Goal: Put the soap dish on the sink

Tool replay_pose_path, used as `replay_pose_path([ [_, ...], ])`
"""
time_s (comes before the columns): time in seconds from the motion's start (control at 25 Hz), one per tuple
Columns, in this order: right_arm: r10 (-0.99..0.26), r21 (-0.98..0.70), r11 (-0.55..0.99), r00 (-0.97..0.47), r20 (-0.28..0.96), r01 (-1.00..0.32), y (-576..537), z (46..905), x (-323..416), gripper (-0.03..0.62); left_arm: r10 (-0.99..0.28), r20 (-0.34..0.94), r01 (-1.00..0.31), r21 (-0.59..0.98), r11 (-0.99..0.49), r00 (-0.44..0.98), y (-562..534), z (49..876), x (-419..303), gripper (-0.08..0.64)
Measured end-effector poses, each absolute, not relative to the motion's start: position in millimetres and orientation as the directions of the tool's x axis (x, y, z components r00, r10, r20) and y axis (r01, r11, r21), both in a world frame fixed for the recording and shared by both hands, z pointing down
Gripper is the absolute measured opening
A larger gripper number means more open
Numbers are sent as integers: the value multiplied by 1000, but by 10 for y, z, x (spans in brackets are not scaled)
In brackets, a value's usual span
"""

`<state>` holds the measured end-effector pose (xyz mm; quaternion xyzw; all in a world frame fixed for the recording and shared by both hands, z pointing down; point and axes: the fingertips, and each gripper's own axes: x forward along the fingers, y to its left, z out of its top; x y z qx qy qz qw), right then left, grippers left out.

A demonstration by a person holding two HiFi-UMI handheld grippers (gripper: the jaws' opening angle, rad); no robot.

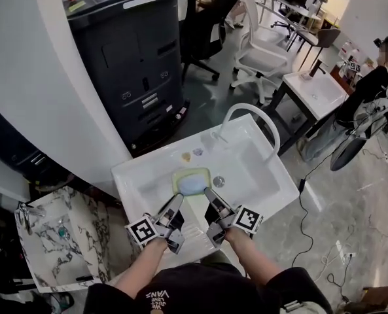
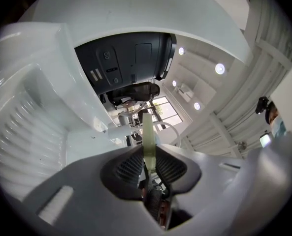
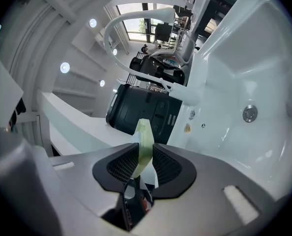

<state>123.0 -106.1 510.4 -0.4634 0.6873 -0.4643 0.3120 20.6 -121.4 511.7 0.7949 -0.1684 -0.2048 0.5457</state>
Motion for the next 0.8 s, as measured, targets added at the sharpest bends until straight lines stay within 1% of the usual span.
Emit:
replay_pose_path([
  [0.36,-895,-943,128,-445,23,-306,-1337,5341,1401,80,-553,-96,-106,941,-322,828,-1416,5406,367,124],
  [0.44,-887,-939,127,-460,37,-319,-1409,5408,1461,80,-566,-96,-103,945,-309,819,-1467,5444,426,124],
  [0.52,-881,-954,97,-471,51,-285,-1464,5497,1492,80,-581,-103,-93,950,-298,807,-1513,5472,491,124],
  [0.8,-841,-957,76,-534,90,-280,-1699,5744,1558,80,-636,-67,-127,959,-253,768,-1674,5745,557,124],
])
